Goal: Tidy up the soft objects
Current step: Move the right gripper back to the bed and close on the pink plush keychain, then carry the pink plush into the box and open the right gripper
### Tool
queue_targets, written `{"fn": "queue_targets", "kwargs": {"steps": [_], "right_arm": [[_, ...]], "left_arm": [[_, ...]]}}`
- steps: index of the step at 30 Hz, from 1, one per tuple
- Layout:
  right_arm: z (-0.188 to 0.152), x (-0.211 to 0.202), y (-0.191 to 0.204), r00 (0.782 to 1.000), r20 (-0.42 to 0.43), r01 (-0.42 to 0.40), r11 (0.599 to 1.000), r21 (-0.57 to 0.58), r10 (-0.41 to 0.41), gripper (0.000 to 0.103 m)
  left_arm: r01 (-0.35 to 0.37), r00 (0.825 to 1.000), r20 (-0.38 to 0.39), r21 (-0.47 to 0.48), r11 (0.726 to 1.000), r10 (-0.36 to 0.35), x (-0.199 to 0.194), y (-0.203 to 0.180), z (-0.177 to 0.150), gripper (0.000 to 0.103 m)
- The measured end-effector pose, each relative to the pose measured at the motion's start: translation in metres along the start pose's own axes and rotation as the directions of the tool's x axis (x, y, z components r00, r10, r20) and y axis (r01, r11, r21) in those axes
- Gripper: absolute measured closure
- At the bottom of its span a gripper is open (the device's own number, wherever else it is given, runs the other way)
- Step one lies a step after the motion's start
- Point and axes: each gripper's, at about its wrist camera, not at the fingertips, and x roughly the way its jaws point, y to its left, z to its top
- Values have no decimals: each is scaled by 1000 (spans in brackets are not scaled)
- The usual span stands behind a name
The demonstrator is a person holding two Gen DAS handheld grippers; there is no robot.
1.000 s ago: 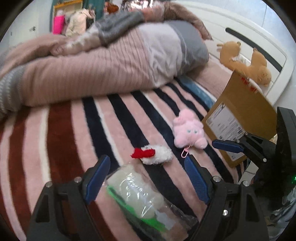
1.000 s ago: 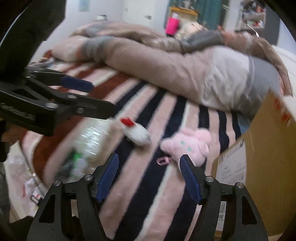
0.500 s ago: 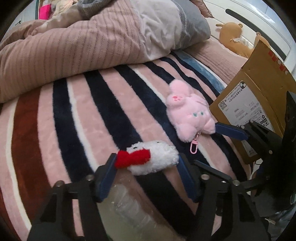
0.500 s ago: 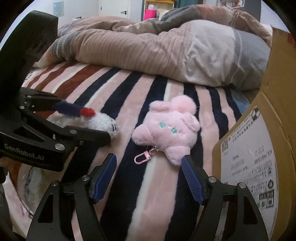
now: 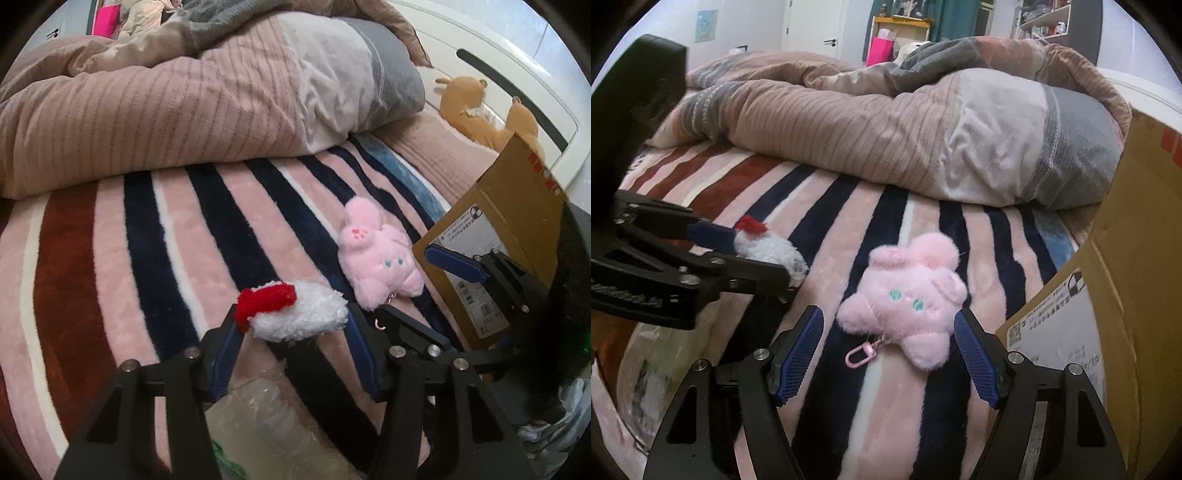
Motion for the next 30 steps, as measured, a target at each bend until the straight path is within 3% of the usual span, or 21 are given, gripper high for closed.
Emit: {"fn": "queue_targets", "kwargs": {"steps": [5, 14, 18, 21, 25, 30], "right_arm": [[8, 18, -3, 998, -29, 48, 999, 4, -48, 31], [10, 42, -8, 998, -63, 29, 998, 52, -25, 32], [8, 42, -12, 998, -56, 26, 998, 62, -22, 45], [8, 34, -13, 999, -36, -7, 998, 60, 9, 49], [6, 15, 0, 987, -19, -156, 988, 9, 156, 49], [0, 13, 17, 987, -63, -156, 984, -87, 151, 34]], "left_arm": [[4, 1000, 27, -7, 1000, -3, -14, 4, -1, 52], [3, 999, 42, -23, 1000, -2, -23, 13, -4, 52], [1, 999, 50, -29, 1000, 0, -29, 16, -7, 52], [1, 998, 56, -34, 999, 1, -33, 16, -6, 52], [-2, 998, 68, -27, 1000, 4, -41, 14, -5, 52], [-16, 997, 72, -28, 999, 18, -46, 14, -6, 52]]}}
